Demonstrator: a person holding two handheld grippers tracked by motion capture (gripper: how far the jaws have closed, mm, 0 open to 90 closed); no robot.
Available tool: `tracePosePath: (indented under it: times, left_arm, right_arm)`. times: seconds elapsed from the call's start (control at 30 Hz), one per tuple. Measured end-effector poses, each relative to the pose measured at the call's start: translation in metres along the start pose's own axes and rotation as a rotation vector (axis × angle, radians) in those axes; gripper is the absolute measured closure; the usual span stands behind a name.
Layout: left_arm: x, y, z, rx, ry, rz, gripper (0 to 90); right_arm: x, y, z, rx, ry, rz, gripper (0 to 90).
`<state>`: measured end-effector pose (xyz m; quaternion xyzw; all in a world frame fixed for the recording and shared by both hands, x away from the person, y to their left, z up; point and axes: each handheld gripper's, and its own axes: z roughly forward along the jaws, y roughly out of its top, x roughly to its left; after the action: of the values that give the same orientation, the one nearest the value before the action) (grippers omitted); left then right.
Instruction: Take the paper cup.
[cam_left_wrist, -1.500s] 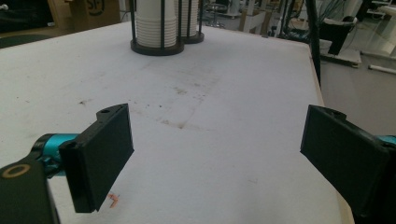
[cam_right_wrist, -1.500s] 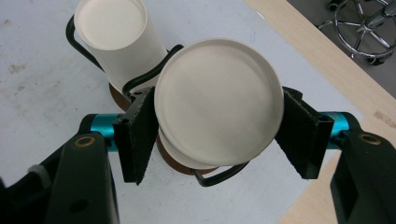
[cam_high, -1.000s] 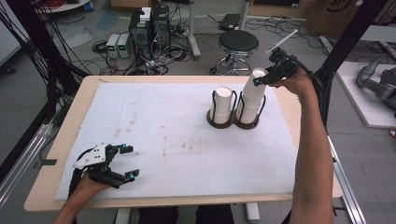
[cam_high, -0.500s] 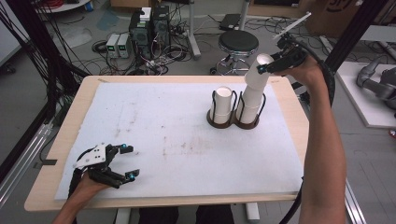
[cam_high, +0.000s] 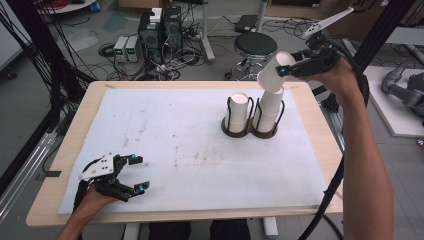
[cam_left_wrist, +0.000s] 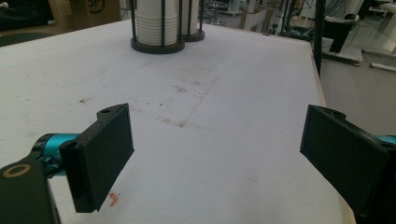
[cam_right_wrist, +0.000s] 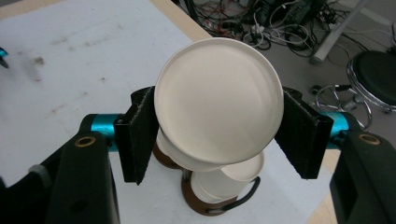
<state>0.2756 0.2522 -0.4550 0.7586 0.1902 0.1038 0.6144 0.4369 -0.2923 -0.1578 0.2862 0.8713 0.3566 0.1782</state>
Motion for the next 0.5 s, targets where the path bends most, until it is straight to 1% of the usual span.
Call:
tracePosePath:
  times: [0.17,0.23,0.27,0.3,0.33,0.4,0.5]
  left_arm:
    - [0.001,0.000,0.000,-0.002,0.000,-0.006,9.8]
    - [0.001,0.000,0.000,-0.002,0.002,-0.008,9.8]
    - [0.001,0.000,0.000,-0.002,0.002,-0.009,9.9]
    - [0.001,0.000,0.000,-0.002,0.003,-0.009,9.8]
    - [0.001,0.000,0.000,-0.001,0.001,-0.010,9.8]
    - [0.001,0.000,0.000,0.000,0.001,-0.009,9.8]
    - [0.001,0.000,0.000,-0.001,0.002,-0.007,9.8]
  right_arm:
    - [0.014,0.001,-0.010,-0.033,0.040,-0.035,35.3]
    - [0.021,0.002,-0.012,-0.048,0.055,-0.057,35.3]
    - [0.025,0.002,-0.014,-0.057,0.063,-0.066,35.3]
    - [0.031,0.002,-0.015,-0.075,0.081,-0.071,35.3]
    - [0.031,0.002,-0.015,-0.075,0.081,-0.071,35.3]
    - [0.041,0.000,-0.015,-0.100,0.118,-0.085,35.2]
    - [0.051,-0.002,-0.014,-0.117,0.142,-0.104,35.3]
